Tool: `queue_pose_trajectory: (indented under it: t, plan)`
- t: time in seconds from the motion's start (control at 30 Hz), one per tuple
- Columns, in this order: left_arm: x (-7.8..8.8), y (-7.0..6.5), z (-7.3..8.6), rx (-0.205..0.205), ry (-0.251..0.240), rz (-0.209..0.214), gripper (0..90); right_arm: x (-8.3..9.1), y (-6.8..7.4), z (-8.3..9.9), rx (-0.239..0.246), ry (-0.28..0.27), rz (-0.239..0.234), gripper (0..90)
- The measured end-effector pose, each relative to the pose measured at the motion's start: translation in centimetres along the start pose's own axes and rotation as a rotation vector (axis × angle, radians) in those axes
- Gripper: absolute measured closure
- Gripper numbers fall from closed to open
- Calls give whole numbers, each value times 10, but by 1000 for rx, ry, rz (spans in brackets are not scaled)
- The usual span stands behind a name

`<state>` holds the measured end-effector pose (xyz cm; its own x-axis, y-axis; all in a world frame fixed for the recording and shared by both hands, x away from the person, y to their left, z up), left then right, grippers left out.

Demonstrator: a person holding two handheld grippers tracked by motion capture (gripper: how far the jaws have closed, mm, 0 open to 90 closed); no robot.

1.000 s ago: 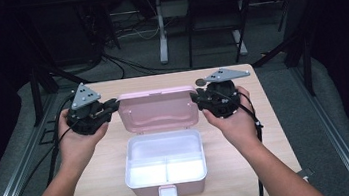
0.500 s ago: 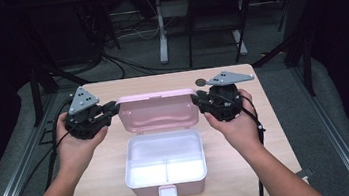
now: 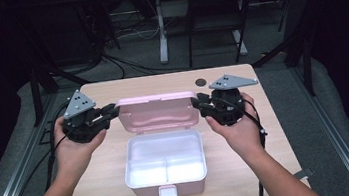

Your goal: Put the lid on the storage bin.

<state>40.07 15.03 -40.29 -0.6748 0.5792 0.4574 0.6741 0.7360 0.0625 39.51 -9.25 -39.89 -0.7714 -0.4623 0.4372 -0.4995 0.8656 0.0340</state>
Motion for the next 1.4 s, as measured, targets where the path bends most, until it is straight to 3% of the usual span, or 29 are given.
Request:
queue_pose_trajectory:
  t: [0.07, 0.2, 0.67, 0.93, 1.4]
  plan:
    - [1, -1, 1, 3, -7, 1, 778, 1, 1, 1, -3, -5, -20, 728]
    - [4, -4, 2, -2, -10, 1, 774, 3, 1, 3, 2, -3, -8, 731]
    - [13, -13, 8, 16, -60, 28, 767, 13, 7, 9, -4, -22, -40, 721]
    - [16, -16, 10, 16, -65, 48, 762, 16, 8, 14, -21, -37, -63, 717]
    - [21, -21, 21, 44, -89, 77, 751, 18, 12, 19, -14, -39, -63, 704]
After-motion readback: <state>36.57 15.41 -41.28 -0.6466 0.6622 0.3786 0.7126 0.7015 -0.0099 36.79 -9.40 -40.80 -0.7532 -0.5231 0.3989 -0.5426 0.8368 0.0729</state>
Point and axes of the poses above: each handheld gripper's, and its own axes: x roughly backward along the jaws, z roughly out of its underside, y roughly to its left, the point moved 10 cm from there along -x, roughly forward along the jaws, and after that the axes turned 4 degrees about z, right-handed, at the moved point
